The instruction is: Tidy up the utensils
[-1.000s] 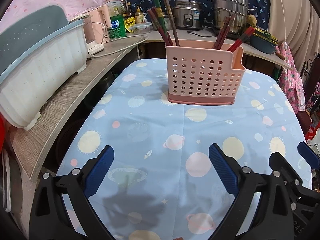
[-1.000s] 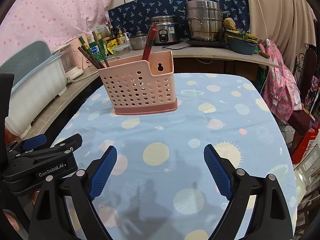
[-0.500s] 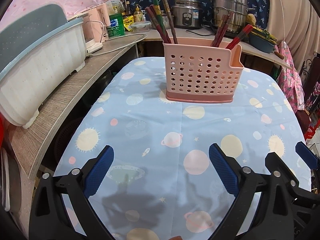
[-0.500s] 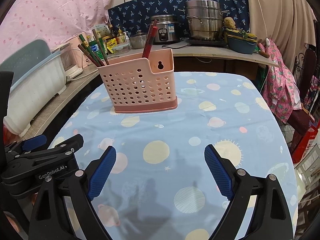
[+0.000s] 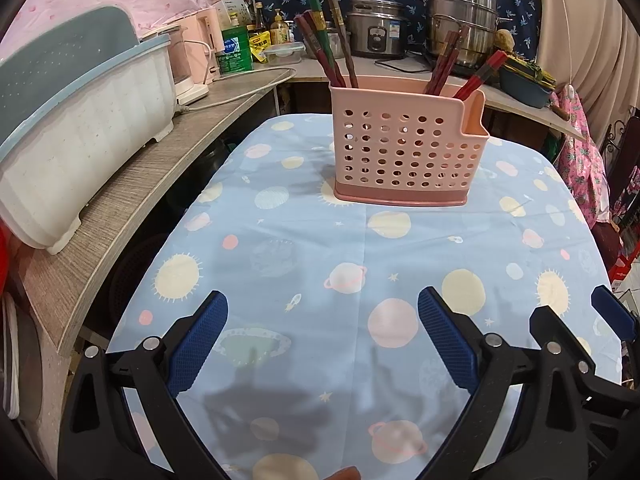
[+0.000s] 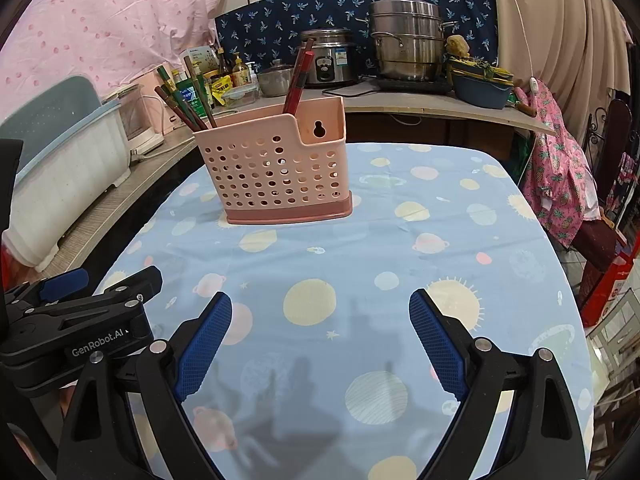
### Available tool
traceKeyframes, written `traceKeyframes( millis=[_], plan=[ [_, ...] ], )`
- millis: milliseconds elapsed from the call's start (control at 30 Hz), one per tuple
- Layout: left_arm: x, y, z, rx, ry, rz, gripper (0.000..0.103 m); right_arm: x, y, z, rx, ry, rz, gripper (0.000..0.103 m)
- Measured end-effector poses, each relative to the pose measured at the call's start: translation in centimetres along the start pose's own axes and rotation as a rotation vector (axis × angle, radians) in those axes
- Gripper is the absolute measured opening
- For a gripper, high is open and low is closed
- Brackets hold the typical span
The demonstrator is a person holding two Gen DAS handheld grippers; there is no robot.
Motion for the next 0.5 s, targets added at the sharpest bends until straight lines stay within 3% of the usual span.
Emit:
traceKeyframes(
  millis=[500],
  plan=[
    [0.00, -0.02, -0.15, 0.002, 0.003, -0.003, 0.092, -0.09, 0.08, 0.09, -0.002, -0.002, 0.000, 0.086]
  ],
)
Point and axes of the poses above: each gripper's, at about its wrist camera, not at the fingertips, and y roughly against the way its jaws point, z to its right, x to its top, the point moved 1 cm from there along -y, roughly the way its jaws point, and after that the axes turned 1 degree about -y, right-handed, at the moved point
